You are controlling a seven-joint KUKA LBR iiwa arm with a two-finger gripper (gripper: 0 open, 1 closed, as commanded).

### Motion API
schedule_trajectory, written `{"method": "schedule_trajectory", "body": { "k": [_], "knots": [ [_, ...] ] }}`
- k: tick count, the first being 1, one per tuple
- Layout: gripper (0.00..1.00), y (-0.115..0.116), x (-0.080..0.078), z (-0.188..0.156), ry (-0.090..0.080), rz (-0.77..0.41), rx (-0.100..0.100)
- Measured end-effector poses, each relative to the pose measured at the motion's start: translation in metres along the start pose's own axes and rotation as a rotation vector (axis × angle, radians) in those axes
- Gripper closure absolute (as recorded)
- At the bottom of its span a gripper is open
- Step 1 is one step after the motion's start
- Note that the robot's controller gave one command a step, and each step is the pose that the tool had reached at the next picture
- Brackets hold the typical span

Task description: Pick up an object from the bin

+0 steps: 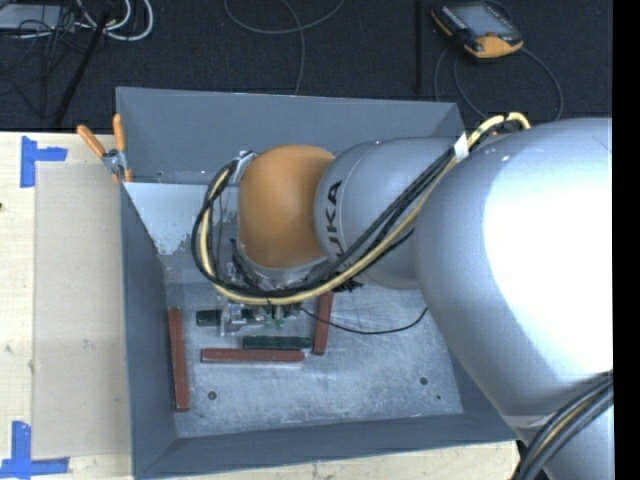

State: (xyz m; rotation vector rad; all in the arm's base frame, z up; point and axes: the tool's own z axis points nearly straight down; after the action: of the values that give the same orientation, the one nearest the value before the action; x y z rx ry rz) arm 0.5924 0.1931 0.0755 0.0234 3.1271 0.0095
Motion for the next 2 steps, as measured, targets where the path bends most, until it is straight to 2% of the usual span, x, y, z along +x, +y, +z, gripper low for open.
{"method": "schedule_trajectory", "body": {
  "k": [2],
  "knots": [
    [1.00, -0.0002, -0.0001, 0.0000, 0.000, 0.003, -0.001]
  ]
}}
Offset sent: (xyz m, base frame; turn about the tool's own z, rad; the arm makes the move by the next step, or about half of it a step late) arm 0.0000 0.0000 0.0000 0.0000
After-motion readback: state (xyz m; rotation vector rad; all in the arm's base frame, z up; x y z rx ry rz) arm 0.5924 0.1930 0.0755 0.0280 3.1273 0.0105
